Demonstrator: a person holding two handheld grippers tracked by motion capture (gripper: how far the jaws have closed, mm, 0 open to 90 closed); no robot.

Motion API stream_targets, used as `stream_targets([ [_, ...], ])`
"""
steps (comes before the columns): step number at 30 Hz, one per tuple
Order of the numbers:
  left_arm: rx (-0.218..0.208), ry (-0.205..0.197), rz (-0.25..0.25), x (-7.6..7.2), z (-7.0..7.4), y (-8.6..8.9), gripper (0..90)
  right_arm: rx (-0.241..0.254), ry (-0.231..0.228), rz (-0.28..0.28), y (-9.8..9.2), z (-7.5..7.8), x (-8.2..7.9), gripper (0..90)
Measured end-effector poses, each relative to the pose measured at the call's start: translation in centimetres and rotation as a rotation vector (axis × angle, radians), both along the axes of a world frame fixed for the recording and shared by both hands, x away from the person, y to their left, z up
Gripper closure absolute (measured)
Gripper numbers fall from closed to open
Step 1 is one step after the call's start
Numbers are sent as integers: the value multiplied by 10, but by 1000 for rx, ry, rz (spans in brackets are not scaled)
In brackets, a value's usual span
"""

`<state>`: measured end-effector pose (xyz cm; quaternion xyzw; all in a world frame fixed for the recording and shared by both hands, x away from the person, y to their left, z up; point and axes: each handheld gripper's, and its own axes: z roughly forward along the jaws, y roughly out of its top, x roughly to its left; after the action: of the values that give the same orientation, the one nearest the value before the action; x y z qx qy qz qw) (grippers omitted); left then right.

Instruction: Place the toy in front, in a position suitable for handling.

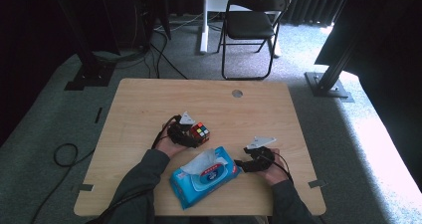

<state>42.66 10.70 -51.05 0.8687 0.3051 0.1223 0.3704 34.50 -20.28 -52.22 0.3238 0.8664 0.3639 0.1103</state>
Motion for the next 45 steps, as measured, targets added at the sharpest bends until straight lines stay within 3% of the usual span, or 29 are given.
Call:
stream_targets([
  [3, 3, 8, -19, 1, 1, -1, 326, -1, 0, 0, 0, 0, 0, 331],
  [10, 16, -1, -13, 1, 4, -2, 337, -2, 0, 1, -1, 0, 1, 331],
  [21, -5, -16, -27, 4, 10, -10, 339, -1, 1, -1, -1, -1, 1, 331],
  [45, -7, -38, -113, 9, 16, -54, 340, -4, 6, -11, -5, -2, 2, 331],
])
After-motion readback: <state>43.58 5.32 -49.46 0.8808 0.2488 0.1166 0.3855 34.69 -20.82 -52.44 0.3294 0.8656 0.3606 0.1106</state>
